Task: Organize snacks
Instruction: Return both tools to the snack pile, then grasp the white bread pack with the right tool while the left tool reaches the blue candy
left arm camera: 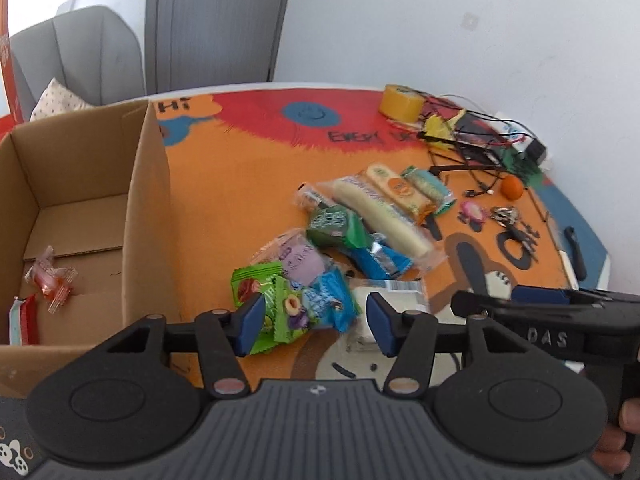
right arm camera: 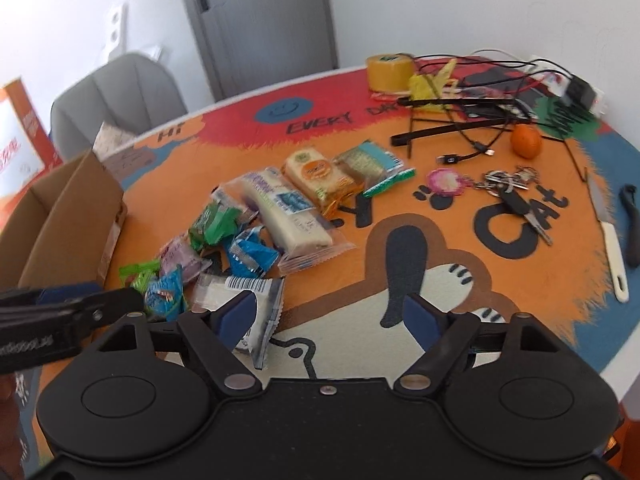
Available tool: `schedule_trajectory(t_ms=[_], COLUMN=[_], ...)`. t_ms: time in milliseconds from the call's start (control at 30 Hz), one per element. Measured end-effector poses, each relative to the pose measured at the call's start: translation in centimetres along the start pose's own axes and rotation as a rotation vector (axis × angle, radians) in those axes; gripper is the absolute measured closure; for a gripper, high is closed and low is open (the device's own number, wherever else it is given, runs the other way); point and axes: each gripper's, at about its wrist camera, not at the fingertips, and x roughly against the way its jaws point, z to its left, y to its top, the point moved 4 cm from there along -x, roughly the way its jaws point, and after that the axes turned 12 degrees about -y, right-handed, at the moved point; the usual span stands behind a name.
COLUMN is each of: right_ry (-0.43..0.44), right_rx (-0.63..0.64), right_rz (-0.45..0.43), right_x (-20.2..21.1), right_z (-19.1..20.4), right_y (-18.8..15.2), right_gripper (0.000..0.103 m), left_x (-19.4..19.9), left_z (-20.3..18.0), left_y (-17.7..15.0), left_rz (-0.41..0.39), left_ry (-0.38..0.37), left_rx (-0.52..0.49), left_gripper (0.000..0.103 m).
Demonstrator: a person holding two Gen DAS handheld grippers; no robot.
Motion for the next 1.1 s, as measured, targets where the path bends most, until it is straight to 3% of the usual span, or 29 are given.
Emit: schedule_trajectory(t_ms=[500,833,1100], right_ry=[0.080,0.125,0.146], right_rx=[0.180,0.274,0.316], right_rz=[0.126,0.232,0.329], right_x=[-3.1,-3.8,-4.7], right_z=[2.8,4.3,5.4], right_y=[2.2,3.7,3.8], right_gripper=[0.023,0.024,0.024], left_x=[-3.6,-3.8,-3.5], left_z=[1.5,1.5,2.3], left_y=[1.3,2.0,2.2], left_rz=[0.097,0.177,0.239], left_ry=[0.026,-0.002,-0.010], left_rx=[0.010,0.014,0.038], left_gripper=[0.048,0.069,0.070])
